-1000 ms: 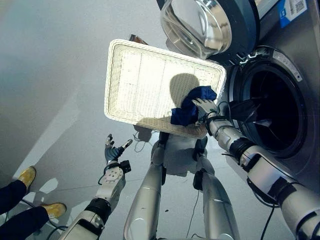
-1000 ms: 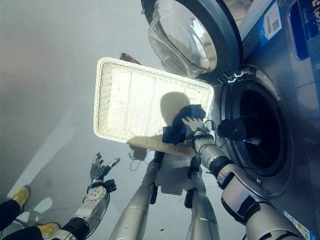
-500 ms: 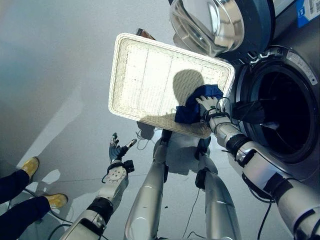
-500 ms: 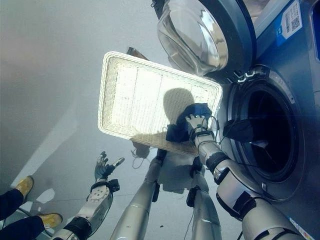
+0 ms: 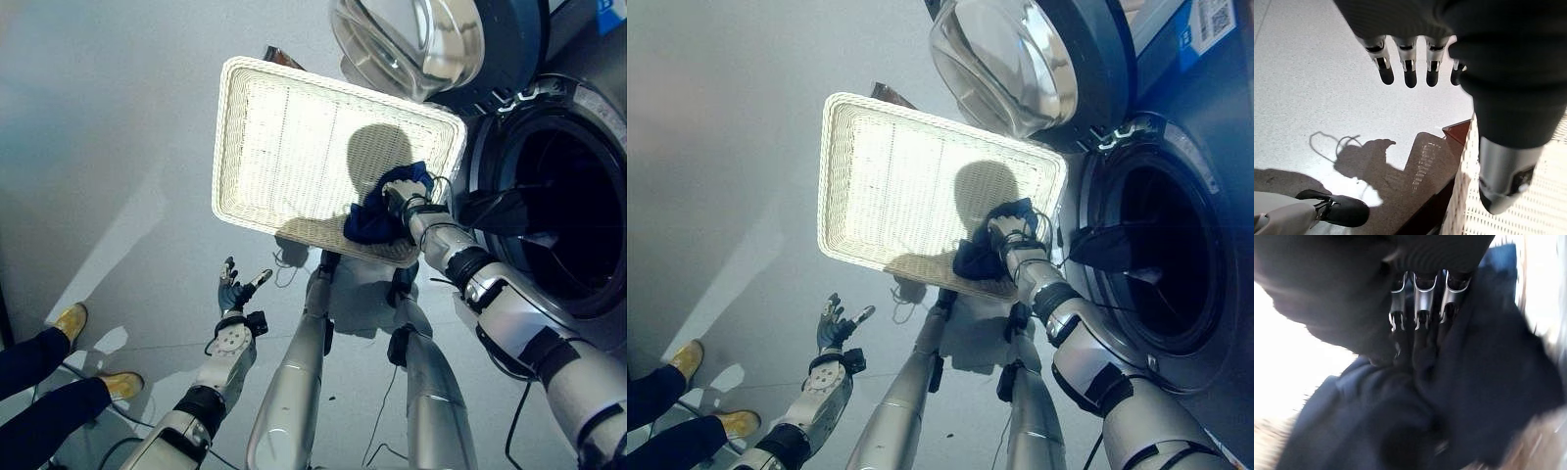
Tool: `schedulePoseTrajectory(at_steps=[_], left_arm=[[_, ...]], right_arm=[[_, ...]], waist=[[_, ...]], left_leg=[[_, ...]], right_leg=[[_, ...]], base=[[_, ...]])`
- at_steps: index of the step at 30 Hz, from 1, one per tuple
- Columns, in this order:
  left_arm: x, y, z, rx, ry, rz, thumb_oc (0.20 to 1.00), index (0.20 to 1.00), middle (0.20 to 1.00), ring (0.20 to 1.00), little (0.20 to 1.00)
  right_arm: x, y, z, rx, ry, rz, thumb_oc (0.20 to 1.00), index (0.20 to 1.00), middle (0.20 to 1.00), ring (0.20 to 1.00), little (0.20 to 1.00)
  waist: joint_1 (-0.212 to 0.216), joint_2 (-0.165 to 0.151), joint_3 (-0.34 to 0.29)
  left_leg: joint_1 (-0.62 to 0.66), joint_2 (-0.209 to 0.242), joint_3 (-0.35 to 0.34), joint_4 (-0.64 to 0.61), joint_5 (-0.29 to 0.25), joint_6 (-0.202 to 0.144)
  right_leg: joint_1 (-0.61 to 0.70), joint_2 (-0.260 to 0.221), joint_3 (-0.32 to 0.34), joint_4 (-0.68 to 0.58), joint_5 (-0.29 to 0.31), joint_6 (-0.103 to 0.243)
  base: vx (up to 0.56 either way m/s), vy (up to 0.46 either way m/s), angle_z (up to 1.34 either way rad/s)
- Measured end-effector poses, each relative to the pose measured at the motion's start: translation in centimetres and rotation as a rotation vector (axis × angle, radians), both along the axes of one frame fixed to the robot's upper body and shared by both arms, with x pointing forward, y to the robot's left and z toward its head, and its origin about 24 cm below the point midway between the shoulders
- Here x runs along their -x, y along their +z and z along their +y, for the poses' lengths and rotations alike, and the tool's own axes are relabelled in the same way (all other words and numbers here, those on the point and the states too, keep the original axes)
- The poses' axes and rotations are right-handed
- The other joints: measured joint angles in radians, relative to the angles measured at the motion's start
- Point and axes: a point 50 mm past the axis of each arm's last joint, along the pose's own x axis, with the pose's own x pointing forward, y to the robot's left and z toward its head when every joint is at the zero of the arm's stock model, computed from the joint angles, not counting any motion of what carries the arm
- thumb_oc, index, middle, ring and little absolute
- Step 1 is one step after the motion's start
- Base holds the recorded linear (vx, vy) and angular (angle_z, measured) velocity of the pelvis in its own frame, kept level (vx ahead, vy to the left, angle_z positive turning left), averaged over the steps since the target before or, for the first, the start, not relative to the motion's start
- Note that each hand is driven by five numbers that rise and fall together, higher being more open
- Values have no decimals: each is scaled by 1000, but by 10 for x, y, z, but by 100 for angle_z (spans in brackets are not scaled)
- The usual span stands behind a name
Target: Put the clothes into the washing machine.
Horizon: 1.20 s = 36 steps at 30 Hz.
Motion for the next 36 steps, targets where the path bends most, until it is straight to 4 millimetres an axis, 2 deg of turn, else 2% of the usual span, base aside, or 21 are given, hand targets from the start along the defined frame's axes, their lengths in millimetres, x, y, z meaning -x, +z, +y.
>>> schedulePoseTrajectory(at_steps=[3, 6, 7, 8, 13, 17, 18, 21, 22, 24, 25, 26, 30, 31, 34, 35, 36], left_arm=[[-5, 4, -3, 4, -5, -15, 1000, 1000, 1000, 1000, 1000], [-7, 7, -3, 7, -3, -26, 1000, 1000, 1000, 1000, 1000], [-7, 7, -3, 7, -4, -25, 1000, 1000, 1000, 1000, 1000], [-7, 7, -3, 7, -3, -25, 1000, 1000, 1000, 1000, 1000], [-5, 6, -5, 19, 7, -23, 1000, 1000, 1000, 1000, 1000], [-2, 4, -2, 25, 33, -21, 1000, 1000, 1000, 1000, 1000], [-3, 5, -2, 28, 36, -32, 1000, 1000, 1000, 1000, 1000], [-2, 6, 1, 29, 51, -37, 1000, 1000, 1000, 1000, 1000], [-2, 6, 1, 30, 54, -40, 1000, 1000, 1000, 1000, 1000], [-1, 5, 1, 30, 54, -41, 1000, 1000, 1000, 1000, 1000], [-1, 5, 1, 30, 54, -41, 1000, 1000, 1000, 1000, 1000], [1, 3, 3, 32, 63, -36, 1000, 1000, 1000, 1000, 1000], [5, 0, 10, 40, 96, -33, 1000, 1000, 1000, 1000, 1000], [5, 0, 11, 39, 100, -32, 1000, 1000, 1000, 1000, 1000], [5, 0, 11, 39, 100, -32, 1000, 1000, 1000, 1000, 1000], [6, 1, 11, 38, 105, -34, 1000, 1000, 1000, 1000, 1000], [6, 1, 11, 38, 105, -34, 1000, 1000, 1000, 1000, 1000]], right_arm=[[4, -10, -5, -316, -64, 28, 200, 200, 200, 200, 200], [5, -8, -7, -508, -77, 5, 200, 200, 200, 200, 200], [6, -6, -6, -621, -73, -12, 200, 200, 200, 200, 200], [6, -5, -9, -651, -77, -19, 200, 200, 200, 200, 200], [13, 9, -17, -890, -56, -93, 200, 200, 200, 200, 200], [18, 14, -21, -1164, -52, -93, 200, 200, 200, 200, 200], [22, 16, -24, -1339, -39, -80, 200, 200, 200, 200, 200], [27, 18, -25, -1538, 4, -64, 200, 200, 200, 200, 200], [29, 18, -27, -1678, 25, -52, 200, 200, 200, 200, 200], [34, 18, -30, -1807, 57, -59, 200, 200, 200, 200, 200], [34, 18, -30, -1807, 57, -59, 200, 200, 200, 200, 200], [38, 19, -31, -1924, 93, -55, 200, 200, 200, 200, 200], [44, 10, -37, -2041, 95, -60, 200, 200, 200, 200, 200], [46, 7, -41, -1979, 73, -90, 200, 200, 200, 200, 200], [46, 7, -41, -1979, 73, -90, 200, 200, 200, 200, 200], [48, 4, -49, -1861, 38, -118, 200, 200, 200, 200, 200], [48, 4, -49, -1861, 38, -118, 200, 200, 200, 200, 200]], waist=[[-2, 0, 0], [-7, 0, 0], [-13, 0, 0], [-27, 0, 1], [-38, -3, 3], [-76, -8, 6], [-85, -11, 8], [-98, -13, 9], [-115, -17, 11], [-131, -20, 12], [-131, -20, 12], [-139, -23, 14], [-167, -23, 14], [-168, -23, 14], [-168, -23, 14], [-171, -23, 14], [-171, -23, 14]], left_leg=[[-2, 0, 1, -5, 1, 1], [-2, 0, 3, -9, 0, 0], [-2, 0, 5, -13, 0, 0], [-2, 1, 6, -14, 0, -1], [0, 1, 25, -25, 2, 2], [18, 1, 36, -32, 7, 10], [31, 3, 46, -38, 6, 9], [43, 6, 54, -41, 7, 10], [51, 8, 60, -41, 6, 10], [57, 11, 67, -40, 5, 8], [57, 11, 67, -40, 5, 8], [62, 13, 81, -40, 4, 8], [68, 16, 89, -36, 3, 6], [69, 17, 95, -34, 2, 6], [69, 17, 95, -34, 2, 6], [70, 18, 106, -29, -1, 7], [70, 18, 106, -29, -1, 7]], right_leg=[[-4, 0, 0, -2, -2, 0], [-6, 0, 0, -2, -2, 0], [-7, 0, 0, -2, -2, 0], [-9, 0, 1, -1, -3, 0], [-20, 1, 23, -1, -2, 1], [-9, 1, 32, -1, 0, 2], [-4, 5, 43, -1, 0, 2], [3, 7, 52, -1, 1, 2], [8, 14, 59, -1, 2, 1], [10, 18, 68, -1, 2, 2], [10, 18, 68, -1, 2, 2], [9, 19, 82, -1, 3, 4], [9, 29, 98, -1, 9, 2], [9, 29, 104, -3, 13, 2], [9, 29, 104, -3, 13, 2], [9, 28, 114, -9, 21, 4], [9, 28, 114, -9, 21, 4]], base=[[6, 52, 1], [12, 44, -2], [16, 36, -1], [19, 42, -2], [10, 19, -6], [-2, 10, -7], [-11, 8, -15], [-20, 6, -10], [-24, 13, -8], [-24, 14, -7], [-20, 4, -15], [-46, -10, -18], [-47, -3, -13], [-27, 13, -7], [-7, 14, -6], [-16, 33, -13], [-16, 33, -13]])
